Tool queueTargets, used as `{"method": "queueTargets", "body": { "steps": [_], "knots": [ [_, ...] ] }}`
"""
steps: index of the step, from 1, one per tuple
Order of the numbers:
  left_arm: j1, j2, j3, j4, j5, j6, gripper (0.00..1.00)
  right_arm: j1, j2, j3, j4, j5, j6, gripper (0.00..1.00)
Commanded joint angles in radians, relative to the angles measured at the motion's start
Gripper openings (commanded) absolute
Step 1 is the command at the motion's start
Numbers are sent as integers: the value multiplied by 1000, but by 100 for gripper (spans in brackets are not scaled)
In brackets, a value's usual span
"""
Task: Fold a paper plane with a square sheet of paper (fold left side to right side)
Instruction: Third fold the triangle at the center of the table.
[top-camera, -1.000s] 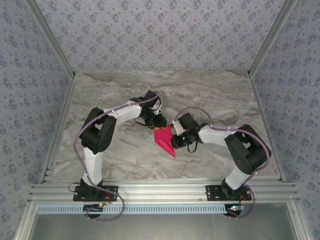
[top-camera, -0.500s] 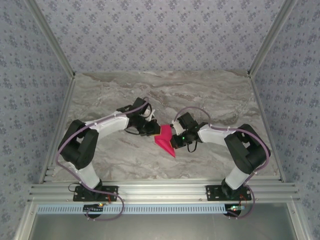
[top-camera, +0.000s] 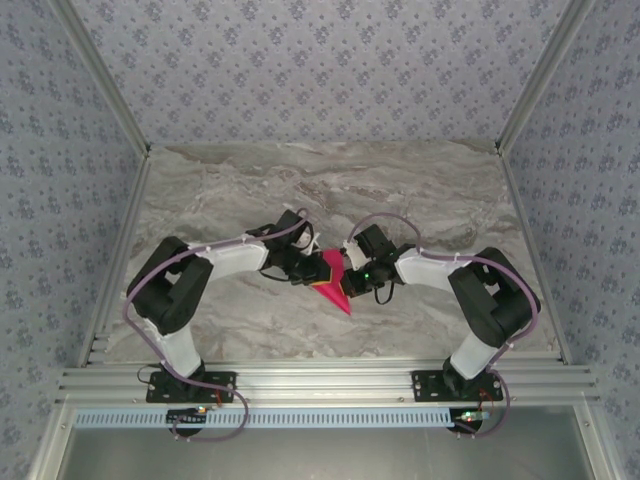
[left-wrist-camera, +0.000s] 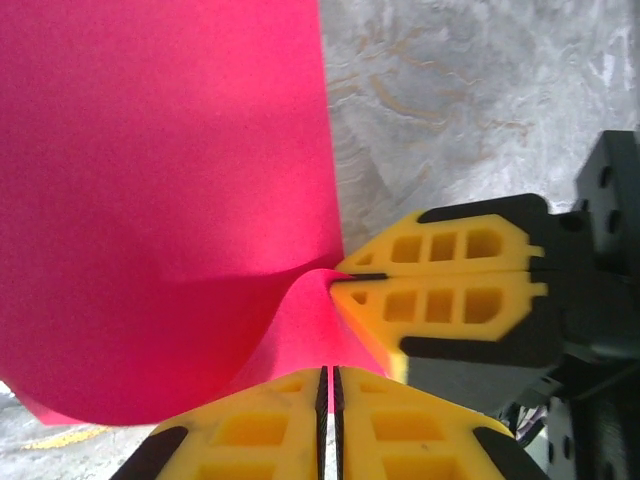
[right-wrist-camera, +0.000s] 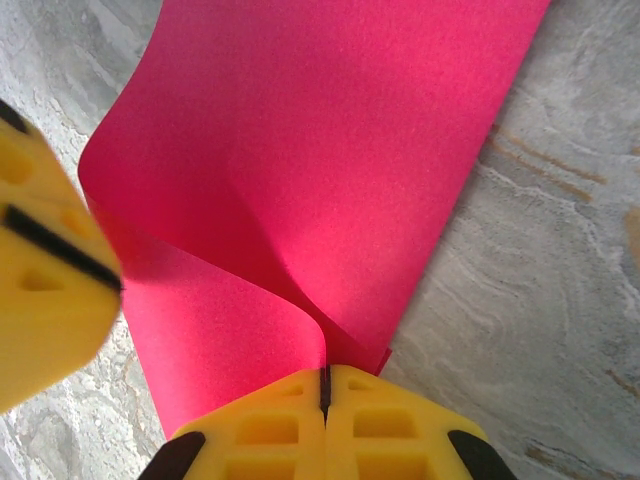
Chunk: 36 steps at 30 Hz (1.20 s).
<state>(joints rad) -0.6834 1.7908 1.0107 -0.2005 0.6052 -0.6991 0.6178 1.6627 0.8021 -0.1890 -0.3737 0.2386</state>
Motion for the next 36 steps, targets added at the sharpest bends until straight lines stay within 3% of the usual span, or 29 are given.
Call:
{"method": "queueTargets", "body": {
  "steps": [1, 26, 30, 36],
  "knots": [
    [-8, 22, -5, 18, -9, -4, 12, 11, 52, -20, -115, 42, -19, 0],
    [-7, 99, -10, 13, -103, 12, 12, 4, 36, 8, -133, 17, -23, 0],
    [-8, 98, -18, 9, -107, 13, 12, -17, -18, 35, -144, -7, -19, 7],
    [-8, 73, -16, 14, -97, 3, 12, -48, -39, 53, -151, -45, -27, 0]
  ]
}}
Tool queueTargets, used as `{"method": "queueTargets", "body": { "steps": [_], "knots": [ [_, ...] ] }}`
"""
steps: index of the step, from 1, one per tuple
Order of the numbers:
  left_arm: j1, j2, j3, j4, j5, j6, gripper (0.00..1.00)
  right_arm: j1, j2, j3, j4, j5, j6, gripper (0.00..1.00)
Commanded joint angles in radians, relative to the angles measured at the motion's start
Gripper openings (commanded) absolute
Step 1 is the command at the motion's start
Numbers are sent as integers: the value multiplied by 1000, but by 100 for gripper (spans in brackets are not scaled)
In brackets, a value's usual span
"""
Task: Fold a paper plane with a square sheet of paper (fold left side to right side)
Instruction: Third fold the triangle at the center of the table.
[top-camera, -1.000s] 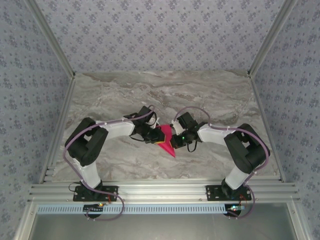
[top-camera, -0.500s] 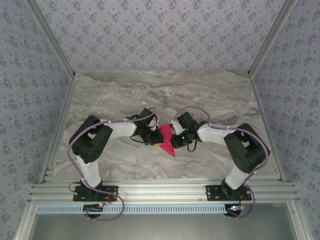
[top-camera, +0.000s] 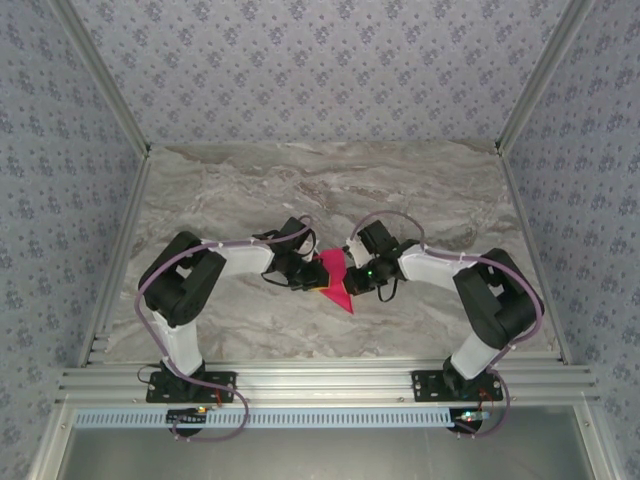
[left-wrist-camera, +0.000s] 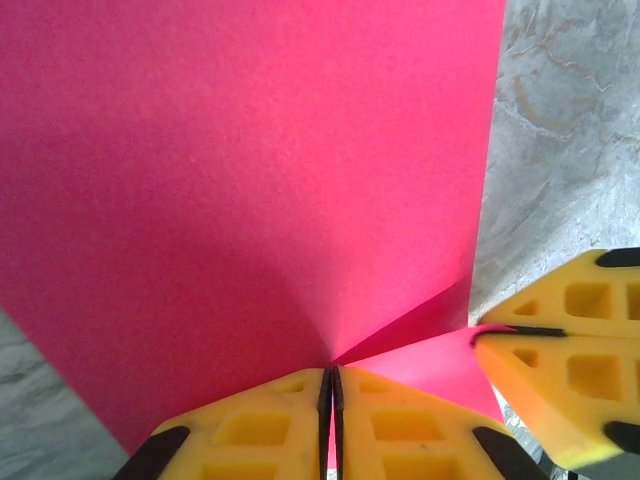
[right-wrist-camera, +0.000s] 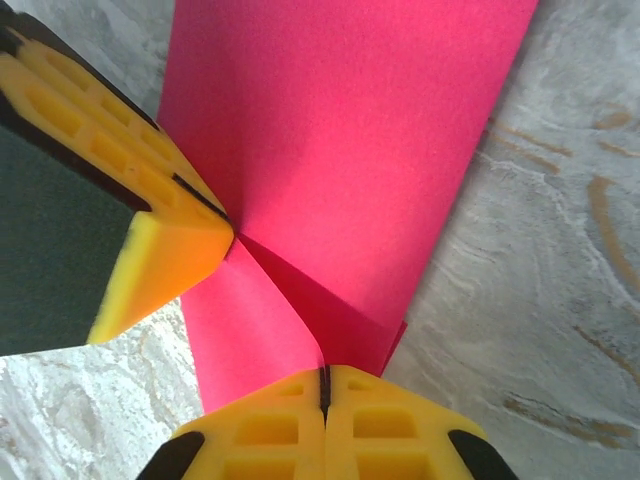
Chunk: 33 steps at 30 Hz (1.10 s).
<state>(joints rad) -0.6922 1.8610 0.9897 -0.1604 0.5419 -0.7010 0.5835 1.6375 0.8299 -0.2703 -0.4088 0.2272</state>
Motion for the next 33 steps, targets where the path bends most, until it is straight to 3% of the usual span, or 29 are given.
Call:
{"method": "queueTargets", "body": {
  "steps": [1, 11, 24, 33],
  "knots": [
    [2, -7, 10, -29, -32, 5, 13, -13, -5, 22, -64, -16, -16, 0],
    [20, -52, 117, -104, -23, 33, 27, -11, 35, 3, -43, -16, -11, 0],
    [44, 140, 327, -247, -39, 120, 25, -7, 35, 7, -41, -19, -10, 0],
    [42, 192, 320, -273, -60, 143, 21, -5, 24, 20, -42, -15, -11, 0]
  ]
}}
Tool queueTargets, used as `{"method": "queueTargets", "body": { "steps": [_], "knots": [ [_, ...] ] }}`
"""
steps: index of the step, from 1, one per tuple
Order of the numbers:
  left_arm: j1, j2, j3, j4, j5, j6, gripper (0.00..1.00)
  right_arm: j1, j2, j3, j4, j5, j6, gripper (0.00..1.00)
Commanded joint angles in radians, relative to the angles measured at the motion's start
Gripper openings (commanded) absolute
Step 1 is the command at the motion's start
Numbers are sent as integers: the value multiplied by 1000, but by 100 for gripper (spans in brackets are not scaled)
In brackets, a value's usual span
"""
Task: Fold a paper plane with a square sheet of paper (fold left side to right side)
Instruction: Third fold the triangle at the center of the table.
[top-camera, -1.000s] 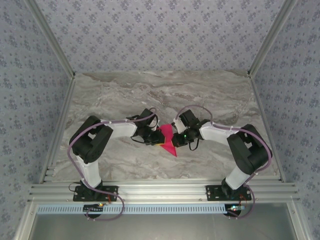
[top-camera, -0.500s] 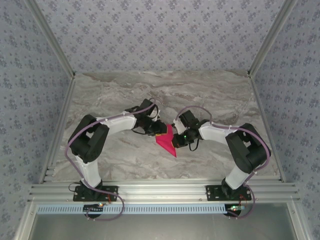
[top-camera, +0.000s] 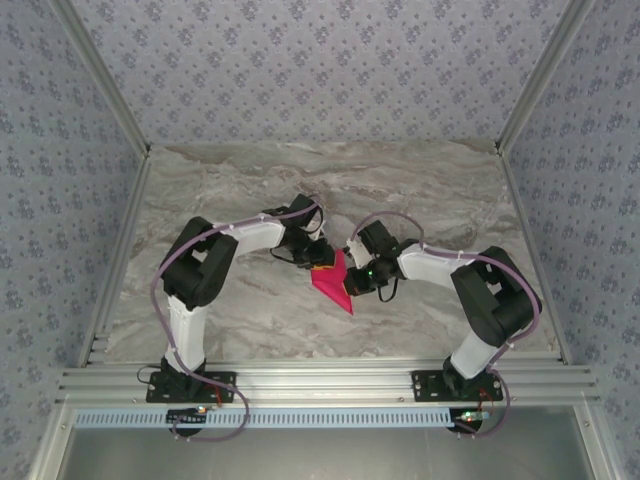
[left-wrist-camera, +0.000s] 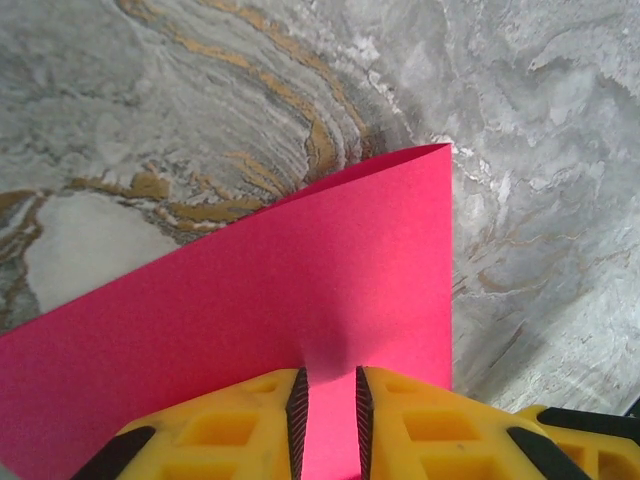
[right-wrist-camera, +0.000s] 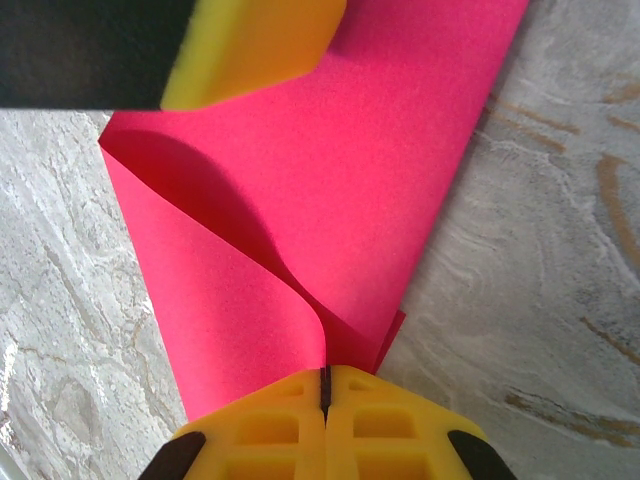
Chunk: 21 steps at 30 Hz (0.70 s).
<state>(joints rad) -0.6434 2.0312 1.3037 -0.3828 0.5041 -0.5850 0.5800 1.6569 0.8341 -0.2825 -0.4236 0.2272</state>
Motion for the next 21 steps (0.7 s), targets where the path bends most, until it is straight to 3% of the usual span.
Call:
{"method": "queueTargets", "body": {
  "steps": [1, 21],
  "knots": [
    [-6, 23, 3, -51, -24, 27, 21, -2, 6, 19, -29, 1, -11, 0],
    [-6, 35, 2, -62, -36, 34, 20, -4, 48, 44, -33, 17, -16, 0]
  ]
}}
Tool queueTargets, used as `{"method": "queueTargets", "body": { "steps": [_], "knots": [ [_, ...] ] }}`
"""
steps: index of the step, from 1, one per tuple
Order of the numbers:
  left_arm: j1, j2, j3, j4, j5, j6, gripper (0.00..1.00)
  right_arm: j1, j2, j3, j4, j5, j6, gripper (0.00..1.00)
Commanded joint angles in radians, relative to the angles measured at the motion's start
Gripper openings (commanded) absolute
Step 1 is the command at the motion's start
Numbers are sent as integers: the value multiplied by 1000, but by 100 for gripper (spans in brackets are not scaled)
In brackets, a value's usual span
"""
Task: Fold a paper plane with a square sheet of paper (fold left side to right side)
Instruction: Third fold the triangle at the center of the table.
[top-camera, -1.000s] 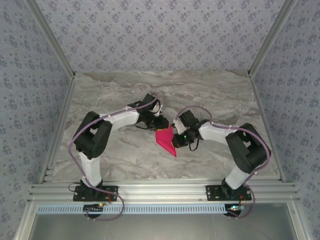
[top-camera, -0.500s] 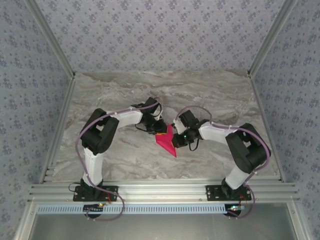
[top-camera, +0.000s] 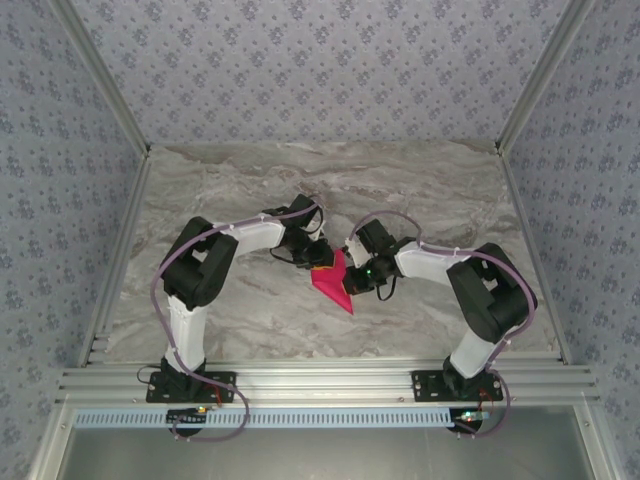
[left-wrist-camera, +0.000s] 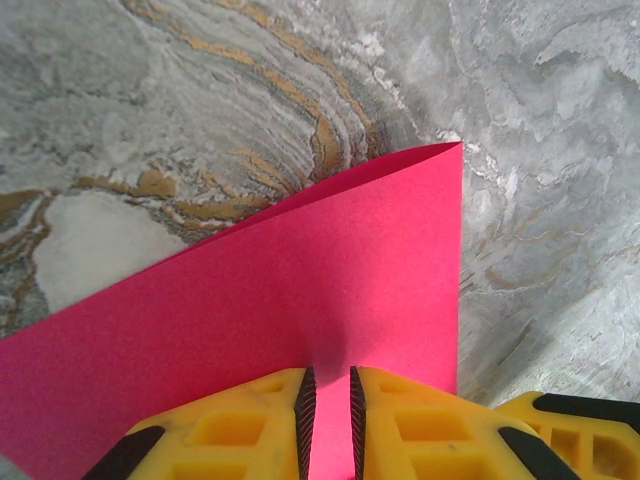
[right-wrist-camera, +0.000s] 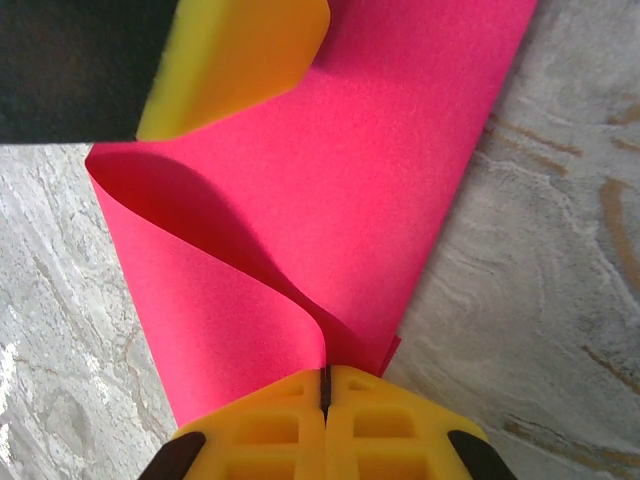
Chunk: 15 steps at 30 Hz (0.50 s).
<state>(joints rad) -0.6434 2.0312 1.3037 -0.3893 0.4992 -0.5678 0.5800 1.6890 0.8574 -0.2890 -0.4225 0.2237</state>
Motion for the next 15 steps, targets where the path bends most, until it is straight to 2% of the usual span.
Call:
{"method": "queueTargets", "body": {
  "steps": [1, 15],
  "knots": [
    [-7, 34, 1, -56, -31, 15, 19, -5, 14, 22, -28, 19, -12, 0],
    [-7, 36, 3, -60, -37, 16, 19, -8, -17, 26, -34, 19, -15, 0]
  ]
}}
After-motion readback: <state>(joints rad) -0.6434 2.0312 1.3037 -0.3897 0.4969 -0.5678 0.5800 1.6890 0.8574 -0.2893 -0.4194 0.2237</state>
